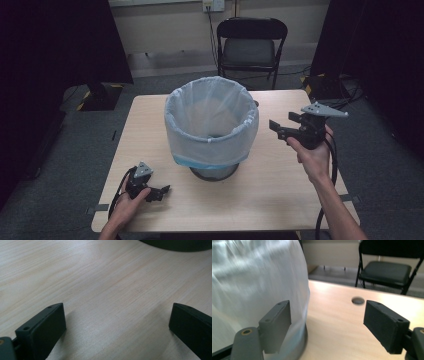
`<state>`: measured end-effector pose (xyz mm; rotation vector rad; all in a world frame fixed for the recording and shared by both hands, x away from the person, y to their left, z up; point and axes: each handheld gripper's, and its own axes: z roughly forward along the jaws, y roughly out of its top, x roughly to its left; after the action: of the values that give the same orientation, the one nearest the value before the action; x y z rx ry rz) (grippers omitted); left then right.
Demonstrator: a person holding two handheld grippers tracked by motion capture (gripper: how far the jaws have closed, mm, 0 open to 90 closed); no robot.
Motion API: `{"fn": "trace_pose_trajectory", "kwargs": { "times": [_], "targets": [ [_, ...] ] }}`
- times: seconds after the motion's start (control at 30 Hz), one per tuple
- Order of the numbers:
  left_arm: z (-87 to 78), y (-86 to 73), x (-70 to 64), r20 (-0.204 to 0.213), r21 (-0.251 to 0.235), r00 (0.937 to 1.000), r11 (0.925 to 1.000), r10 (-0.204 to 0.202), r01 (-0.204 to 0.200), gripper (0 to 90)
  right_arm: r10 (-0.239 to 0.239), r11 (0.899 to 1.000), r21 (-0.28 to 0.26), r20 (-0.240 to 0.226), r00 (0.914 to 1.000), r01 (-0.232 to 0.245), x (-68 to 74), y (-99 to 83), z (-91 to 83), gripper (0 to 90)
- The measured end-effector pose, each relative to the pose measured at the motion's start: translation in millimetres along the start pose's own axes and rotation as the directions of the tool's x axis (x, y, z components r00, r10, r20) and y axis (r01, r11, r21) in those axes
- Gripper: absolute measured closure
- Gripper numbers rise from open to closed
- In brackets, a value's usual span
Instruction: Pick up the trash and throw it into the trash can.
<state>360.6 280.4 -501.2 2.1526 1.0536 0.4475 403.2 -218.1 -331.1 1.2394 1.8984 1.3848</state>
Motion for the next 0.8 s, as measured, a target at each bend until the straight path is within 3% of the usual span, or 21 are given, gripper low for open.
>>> {"fn": "trace_pose_trajectory", "kwargs": {
  "times": [0.27,0.47,0.5,0.53,0.63,0.67,0.77,0.8],
  "targets": [
    [-0.2,0.0,0.3,0.000,0.003,1.0000,1.0000,0.004,-0.004,0.2,0.031,0.996,0.080,0.042,0.9987,-0.034,-9.8,-49.9,0.7,20.2],
    [-0.2,0.1,0.3,0.000,0.003,1.0000,1.0000,0.004,-0.004,0.2,0.055,0.985,0.161,0.083,0.9950,-0.068,-23.7,-94.7,-0.3,20.2],
    [-0.2,0.0,0.3,0.000,0.003,1.0000,1.0000,0.004,-0.004,0.2,0.055,0.985,0.161,0.083,0.9950,-0.068,-23.7,-94.7,-0.3,20.2],
    [-0.2,0.1,0.3,0.000,0.003,1.0000,1.0000,0.004,-0.004,0.2,0.052,0.978,0.194,0.103,0.9934,-0.071,-27.5,-106.5,-0.9,20.0],
    [-0.2,0.1,0.3,0.000,0.003,1.0000,1.0000,0.004,-0.004,0.2,0.054,0.973,0.217,0.114,0.9921,-0.078,-30.9,-118.8,-0.6,20.1],
    [-0.2,0.1,0.2,0.000,0.003,1.0000,1.0000,0.004,-0.004,0.2,0.042,0.964,0.256,0.130,0.9906,-0.075,-33.1,-131.0,1.7,20.0],
    [-0.2,0.1,0.2,-0.001,0.004,1.0000,1.0000,0.004,-0.004,0.2,0.061,0.955,0.281,0.135,0.9890,-0.097,-36.7,-141.6,4.2,20.5],
    [-0.2,0.1,0.3,0.000,0.003,1.0000,1.0000,0.004,-0.004,0.2,0.056,0.946,0.307,0.153,0.9866,-0.102,-40.7,-148.5,7.4,20.7]
  ]
}}
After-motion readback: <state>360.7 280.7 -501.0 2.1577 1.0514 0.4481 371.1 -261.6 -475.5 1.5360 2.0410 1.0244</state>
